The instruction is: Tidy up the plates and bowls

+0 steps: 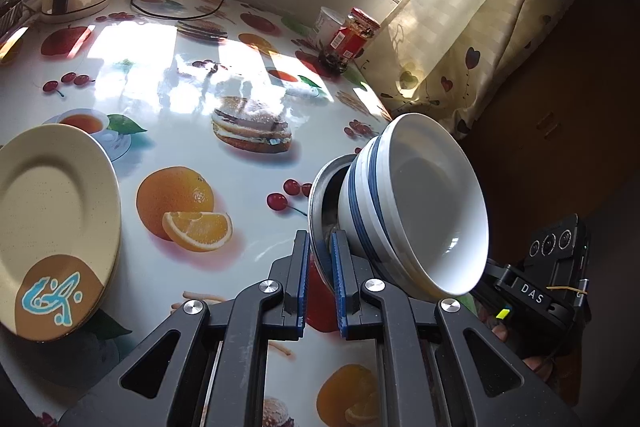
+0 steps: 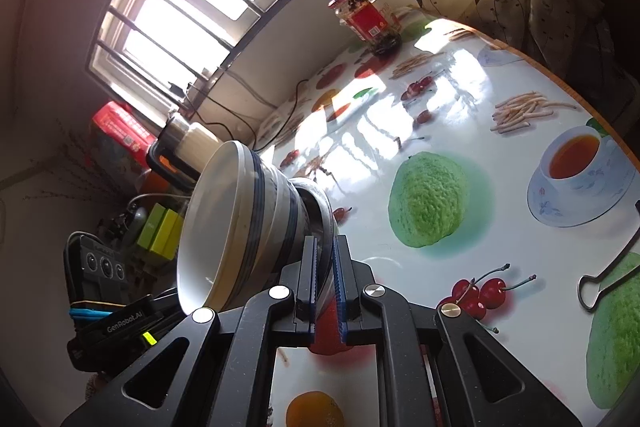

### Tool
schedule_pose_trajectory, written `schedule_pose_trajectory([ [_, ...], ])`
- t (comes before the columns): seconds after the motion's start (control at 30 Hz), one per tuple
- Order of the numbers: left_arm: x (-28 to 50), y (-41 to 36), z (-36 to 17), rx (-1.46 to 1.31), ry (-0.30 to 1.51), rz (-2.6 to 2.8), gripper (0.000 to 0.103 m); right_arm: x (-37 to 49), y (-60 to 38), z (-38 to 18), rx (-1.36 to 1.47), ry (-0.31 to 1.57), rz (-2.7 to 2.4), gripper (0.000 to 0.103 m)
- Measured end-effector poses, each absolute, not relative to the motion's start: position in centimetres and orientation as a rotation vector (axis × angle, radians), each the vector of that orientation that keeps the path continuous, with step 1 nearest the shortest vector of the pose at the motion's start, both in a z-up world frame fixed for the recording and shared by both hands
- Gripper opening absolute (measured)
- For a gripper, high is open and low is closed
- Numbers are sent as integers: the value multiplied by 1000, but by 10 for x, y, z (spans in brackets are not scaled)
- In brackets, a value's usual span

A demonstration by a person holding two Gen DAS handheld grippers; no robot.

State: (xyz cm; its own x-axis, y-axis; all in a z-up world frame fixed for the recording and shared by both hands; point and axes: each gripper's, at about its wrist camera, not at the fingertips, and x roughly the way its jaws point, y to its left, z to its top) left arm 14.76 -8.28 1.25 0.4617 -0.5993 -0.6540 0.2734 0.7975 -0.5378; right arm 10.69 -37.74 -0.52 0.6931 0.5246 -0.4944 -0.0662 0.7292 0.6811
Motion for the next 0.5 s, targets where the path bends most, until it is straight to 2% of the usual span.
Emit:
schedule_pose_trajectory([
  [0.5,138,-54,22,-400,925,-500,11,114,-349,4,653,751,413,9],
])
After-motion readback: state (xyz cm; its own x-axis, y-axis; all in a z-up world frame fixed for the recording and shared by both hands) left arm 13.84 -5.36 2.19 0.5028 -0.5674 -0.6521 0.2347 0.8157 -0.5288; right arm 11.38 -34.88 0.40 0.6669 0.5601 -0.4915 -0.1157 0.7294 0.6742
